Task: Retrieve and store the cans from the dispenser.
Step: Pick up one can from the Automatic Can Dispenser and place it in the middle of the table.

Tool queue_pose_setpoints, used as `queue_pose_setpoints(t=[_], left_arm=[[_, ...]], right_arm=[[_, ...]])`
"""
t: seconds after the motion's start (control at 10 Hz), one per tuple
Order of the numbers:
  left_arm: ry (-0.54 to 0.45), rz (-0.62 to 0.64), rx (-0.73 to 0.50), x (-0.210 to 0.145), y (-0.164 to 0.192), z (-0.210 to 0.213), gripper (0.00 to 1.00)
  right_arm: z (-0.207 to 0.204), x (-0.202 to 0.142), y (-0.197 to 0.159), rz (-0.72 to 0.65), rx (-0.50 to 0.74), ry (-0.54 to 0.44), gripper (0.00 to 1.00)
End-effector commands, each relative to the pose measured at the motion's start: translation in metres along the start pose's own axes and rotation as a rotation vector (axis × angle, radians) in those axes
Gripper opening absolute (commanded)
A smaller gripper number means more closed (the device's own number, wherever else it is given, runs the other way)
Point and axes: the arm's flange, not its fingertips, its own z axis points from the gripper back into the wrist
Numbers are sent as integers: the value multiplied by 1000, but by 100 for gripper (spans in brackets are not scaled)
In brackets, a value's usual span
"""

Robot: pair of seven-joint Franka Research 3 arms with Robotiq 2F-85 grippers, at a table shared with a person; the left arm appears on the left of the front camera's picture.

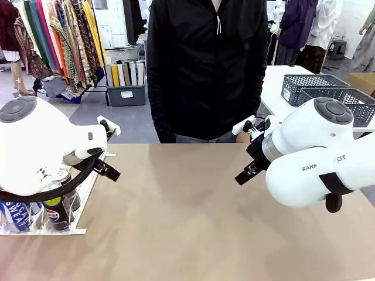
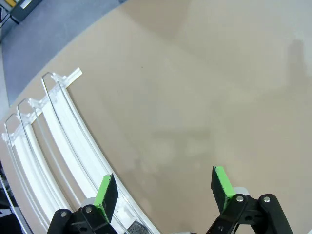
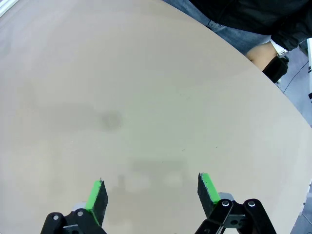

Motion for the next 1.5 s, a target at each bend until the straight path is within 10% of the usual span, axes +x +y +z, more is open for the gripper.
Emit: queue_pose_setpoints(t=[0.0,0.7,0.9,1.1,1.4], left_arm=[[-2,1,1,0,1,1,100],[0,0,0,0,0,0,100],[91,0,-359,4,-8,22,100],[149,301,-656,29,-14,63,100],[10,370,-1244,24,39,159,100]], right_arm=[[0,0,0,0,0,0,100],[1,-4,0,-4,88,49,100],[21,-11,-8,-144,351,131,100],[78,-10,-33,-518,581,62,100],[169,-49,-67,-615,1006,-168,100]])
